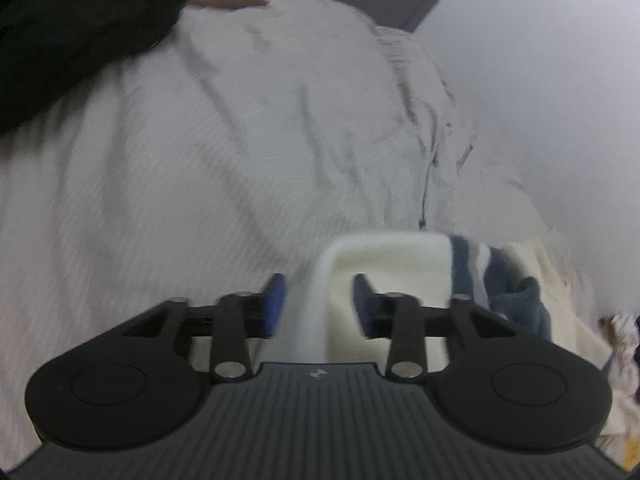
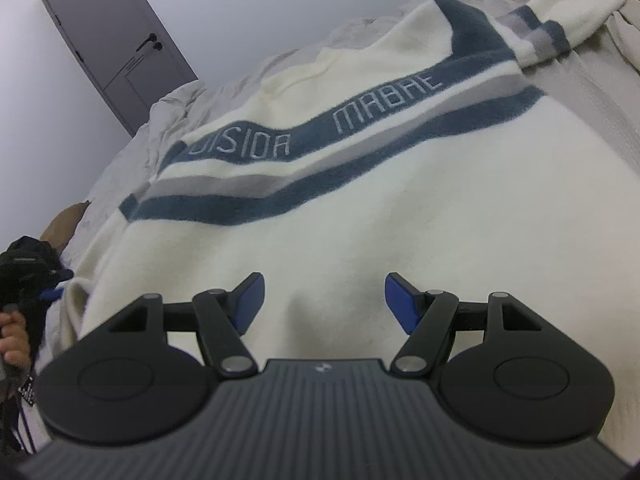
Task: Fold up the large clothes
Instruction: 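Grasp the cuff of the other striped sleeve with the left gripper, then pull the sleeve outward from the sweater body with the left gripper and release it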
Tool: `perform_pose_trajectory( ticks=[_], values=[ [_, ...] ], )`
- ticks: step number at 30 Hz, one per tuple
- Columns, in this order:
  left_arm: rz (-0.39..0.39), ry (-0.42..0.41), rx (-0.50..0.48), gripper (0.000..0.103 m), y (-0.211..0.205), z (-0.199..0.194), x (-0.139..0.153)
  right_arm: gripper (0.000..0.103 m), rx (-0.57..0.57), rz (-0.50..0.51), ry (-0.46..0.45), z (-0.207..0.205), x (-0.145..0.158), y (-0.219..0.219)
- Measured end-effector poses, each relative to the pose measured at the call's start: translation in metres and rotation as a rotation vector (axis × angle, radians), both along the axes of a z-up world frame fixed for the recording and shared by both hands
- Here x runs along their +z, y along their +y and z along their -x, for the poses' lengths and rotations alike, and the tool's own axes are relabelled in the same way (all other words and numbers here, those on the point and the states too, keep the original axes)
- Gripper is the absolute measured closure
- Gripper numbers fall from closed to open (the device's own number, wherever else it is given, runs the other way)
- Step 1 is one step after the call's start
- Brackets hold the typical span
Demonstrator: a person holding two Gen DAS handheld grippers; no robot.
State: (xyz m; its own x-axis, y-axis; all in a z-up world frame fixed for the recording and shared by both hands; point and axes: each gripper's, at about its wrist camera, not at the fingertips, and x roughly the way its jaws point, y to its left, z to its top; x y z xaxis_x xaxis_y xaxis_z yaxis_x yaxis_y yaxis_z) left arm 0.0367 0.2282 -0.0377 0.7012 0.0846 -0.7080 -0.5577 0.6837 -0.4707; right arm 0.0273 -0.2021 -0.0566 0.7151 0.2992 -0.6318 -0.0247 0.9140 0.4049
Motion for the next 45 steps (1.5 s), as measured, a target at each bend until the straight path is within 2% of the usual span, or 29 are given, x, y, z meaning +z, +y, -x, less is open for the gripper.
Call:
perform_pose_trajectory(
  ticks=[4, 7, 9, 12, 14, 18, 21, 23, 26, 27, 28, 31, 34, 39, 45],
  values=[
    [0.058, 0.031, 0.008, 0.053, -0.008, 0.017, 0.006, 0.035, 0.006, -0.012, 0.017, 0.001, -0.003, 0.000],
    [-0.015, 0.109, -0.014, 0.052, -0.023, 0.019, 0.007, 0.035, 0.007, -0.015, 0.020, 0.003, -0.003, -0.001],
    [-0.041, 0.159, 0.009, 0.053, -0.026, 0.018, 0.002, 0.035, -0.005, -0.024, 0.019, 0.005, -0.001, -0.004],
    [-0.055, 0.238, -0.046, 0.053, -0.033, 0.009, -0.008, 0.035, -0.038, -0.028, 0.014, 0.008, 0.001, -0.009],
    [-0.042, 0.242, -0.060, 0.053, -0.035, 0.010, -0.009, 0.035, -0.052, -0.036, 0.014, 0.009, 0.001, -0.013],
    [-0.075, 0.234, -0.123, 0.052, -0.045, 0.009, -0.004, 0.035, -0.059, -0.042, 0.017, 0.012, 0.001, -0.015],
    [-0.117, 0.289, -0.178, 0.052, -0.054, 0.007, -0.010, 0.035, -0.069, -0.041, 0.014, 0.013, 0.001, -0.015],
    [-0.137, 0.322, -0.182, 0.052, -0.061, 0.011, -0.012, 0.035, -0.082, -0.039, 0.009, 0.014, 0.002, -0.016],
    [-0.210, 0.348, -0.160, 0.052, -0.067, 0.012, -0.010, 0.035, -0.097, -0.039, 0.001, 0.016, 0.002, -0.020],
    [-0.228, 0.350, -0.145, 0.056, -0.068, 0.013, -0.009, 0.035, -0.102, -0.033, 0.000, 0.016, 0.002, -0.020],
    [-0.242, 0.342, -0.128, 0.066, -0.068, 0.014, -0.006, 0.035, -0.106, -0.028, 0.001, 0.016, 0.001, -0.020],
    [-0.279, 0.285, -0.048, 0.085, -0.062, 0.024, 0.006, 0.035, -0.118, -0.025, 0.014, 0.015, -0.002, -0.021],
    [-0.240, 0.196, 0.055, 0.092, -0.049, 0.036, 0.018, 0.035, -0.120, -0.022, 0.014, 0.015, -0.003, -0.021],
    [-0.200, 0.093, 0.176, 0.094, -0.027, 0.050, 0.030, 0.035, -0.118, -0.002, 0.008, 0.016, -0.003, -0.020],
    [-0.262, 0.030, 0.207, 0.095, -0.021, 0.046, 0.042, 0.035, -0.115, 0.013, 0.012, 0.016, -0.005, -0.018]
  ],
)
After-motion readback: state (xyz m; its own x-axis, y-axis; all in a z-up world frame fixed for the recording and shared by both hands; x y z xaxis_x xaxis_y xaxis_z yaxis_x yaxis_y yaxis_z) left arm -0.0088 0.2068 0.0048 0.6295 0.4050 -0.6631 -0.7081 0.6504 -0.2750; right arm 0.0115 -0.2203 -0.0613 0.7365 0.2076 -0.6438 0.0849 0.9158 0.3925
